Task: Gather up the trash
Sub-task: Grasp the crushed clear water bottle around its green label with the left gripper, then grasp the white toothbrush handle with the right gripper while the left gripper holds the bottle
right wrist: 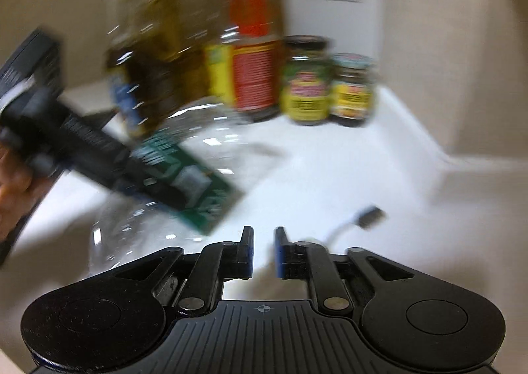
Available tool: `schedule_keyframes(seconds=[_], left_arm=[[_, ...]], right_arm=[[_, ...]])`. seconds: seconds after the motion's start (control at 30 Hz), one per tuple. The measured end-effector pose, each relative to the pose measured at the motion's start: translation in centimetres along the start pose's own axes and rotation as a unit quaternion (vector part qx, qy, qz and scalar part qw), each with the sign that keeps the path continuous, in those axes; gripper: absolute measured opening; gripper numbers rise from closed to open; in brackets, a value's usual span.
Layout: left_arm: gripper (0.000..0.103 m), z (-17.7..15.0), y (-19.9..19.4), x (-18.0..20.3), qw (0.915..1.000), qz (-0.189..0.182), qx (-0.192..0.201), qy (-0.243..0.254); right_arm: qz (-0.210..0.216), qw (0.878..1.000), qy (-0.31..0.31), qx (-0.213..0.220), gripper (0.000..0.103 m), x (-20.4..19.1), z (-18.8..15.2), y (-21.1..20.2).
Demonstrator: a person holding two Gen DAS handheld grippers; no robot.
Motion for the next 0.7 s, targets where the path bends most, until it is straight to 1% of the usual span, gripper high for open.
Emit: schedule_keyframes(seconds=[0.03,0.1,0.23,0.33,0.4,0.43,0.5,0.57,0.63,0.7], left_arm=[[0.025,0.0,-0.1,0.1,1.0000,0.002,0.002,0.003],[0.025,-0.1,-0.3,0.2,0.9999,0.008,0.005,0.006],[0.025,-0.3,-0.6,0.5,0.9998,0.014,0.007,0.010],[0.025,-0.6,-0.8,0.4,0.9998,0.017,0.005,0.013],[0.025,-0.7,-0.9,0.2,0.9997,0.019,0.005,0.013],[0.025,-0.8,-1.0,0.2,0.9997,0.020,0.006,0.015],[0.025,-1.0,-1.4,0.1,0.9997,0.018,0.008,0.017],[0.025,-1.1,-1.7,-0.1,0.9996,0.018,0.010,0.019],[0.025,-1.2,-2.0,-0.3,0.9995,0.018,0.012,0.020],[0.025,-1.3,-2.1,-0.5,0.9996,0.020,0.014,0.018]], right_arm=[[-0.005,1.000,0.028,0.002,0.056,0.7,-0.1,0.0],[-0.015,0.998,0.068,-0.008,0.056,1.6,-0.2,0.4],[-0.024,0.994,0.101,-0.026,0.056,1.4,-0.1,1.5],[-0.026,0.996,0.078,-0.032,0.056,0.3,0.0,3.0],[-0.038,0.998,0.030,-0.032,0.056,-1.0,-0.2,3.4],[-0.037,0.999,0.019,-0.034,0.054,-1.4,-0.2,3.4],[-0.034,0.999,0.003,-0.041,0.047,-1.8,-0.4,3.3],[-0.054,0.998,-0.007,-0.043,0.038,-2.0,-0.6,3.2],[-0.073,0.996,0.000,-0.042,0.034,-1.9,-0.6,3.4],[-0.080,0.996,0.007,-0.042,0.034,-2.1,-0.5,4.0]])
Point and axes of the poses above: each gripper's, at about its wrist camera, not at the fingertips, and y roughly the way its jaws point, x to its right, z to its top, the point moved 2 cm from there along y, roughly the way its jaws point, and after that the axes turned 2 degrees about -z, right-handed, at the moved point
